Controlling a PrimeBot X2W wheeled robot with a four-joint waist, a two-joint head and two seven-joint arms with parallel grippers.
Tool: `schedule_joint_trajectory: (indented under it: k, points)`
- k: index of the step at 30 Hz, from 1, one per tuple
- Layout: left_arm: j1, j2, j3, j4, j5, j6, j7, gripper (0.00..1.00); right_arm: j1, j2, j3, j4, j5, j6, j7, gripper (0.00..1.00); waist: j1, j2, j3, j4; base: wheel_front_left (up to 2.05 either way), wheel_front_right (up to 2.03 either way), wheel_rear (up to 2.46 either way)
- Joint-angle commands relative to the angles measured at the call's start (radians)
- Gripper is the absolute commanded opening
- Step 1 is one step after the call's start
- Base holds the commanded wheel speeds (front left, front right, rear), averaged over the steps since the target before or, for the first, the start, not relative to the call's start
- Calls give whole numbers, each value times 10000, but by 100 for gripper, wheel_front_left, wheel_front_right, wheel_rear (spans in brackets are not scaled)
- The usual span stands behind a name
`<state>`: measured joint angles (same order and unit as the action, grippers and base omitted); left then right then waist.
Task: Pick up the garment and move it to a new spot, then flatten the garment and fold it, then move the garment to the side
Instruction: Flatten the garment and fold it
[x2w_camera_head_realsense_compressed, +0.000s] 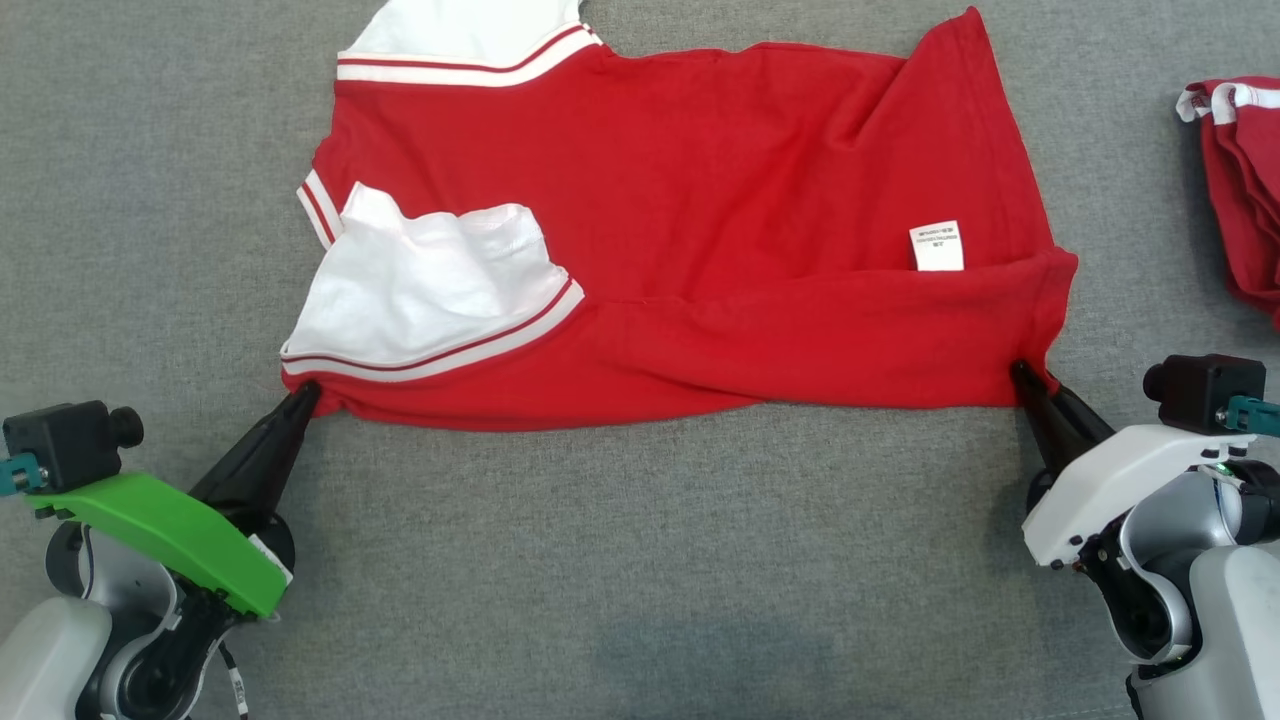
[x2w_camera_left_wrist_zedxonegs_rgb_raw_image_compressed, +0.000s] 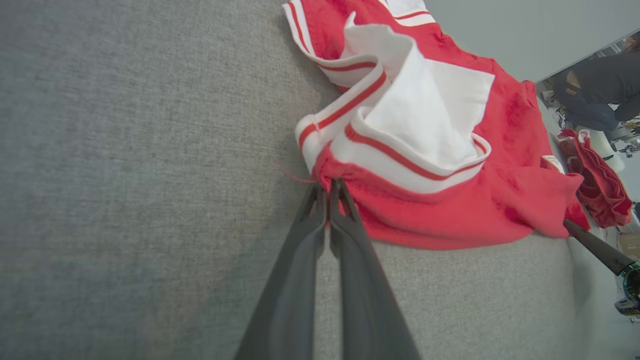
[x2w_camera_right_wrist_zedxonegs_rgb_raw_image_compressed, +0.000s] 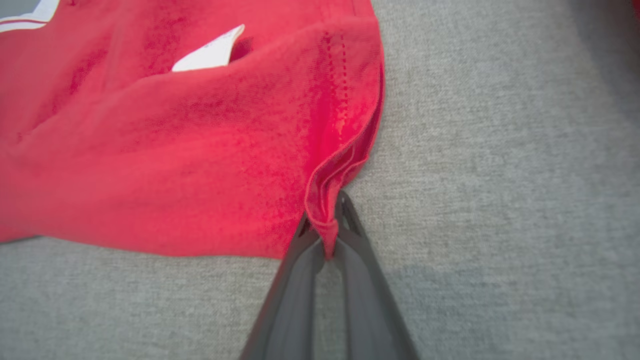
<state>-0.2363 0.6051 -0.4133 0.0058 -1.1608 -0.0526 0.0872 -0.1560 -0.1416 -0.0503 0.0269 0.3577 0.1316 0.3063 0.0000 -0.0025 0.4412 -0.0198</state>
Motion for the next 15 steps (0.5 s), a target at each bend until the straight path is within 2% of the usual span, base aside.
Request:
schedule_joint_trajectory:
  k: [1,8,15]
  points:
    - [-145,167,105,31,-60,-86,62,0,5,-132,-9,168,277,-19,112,0,0,25,-44,-20,0,0,0]
    - [728,572,124,-792,-202,164,239,0,433,-463,-50,-288,1365,-18,545,0,0,25,-238,-120,0,0,0]
    - [2721,1442,529,-3120,-436,933,151,0,1161,-1295,-577,-1449,2230,-18,1751,0,0,25,-373,-205,0,0,0]
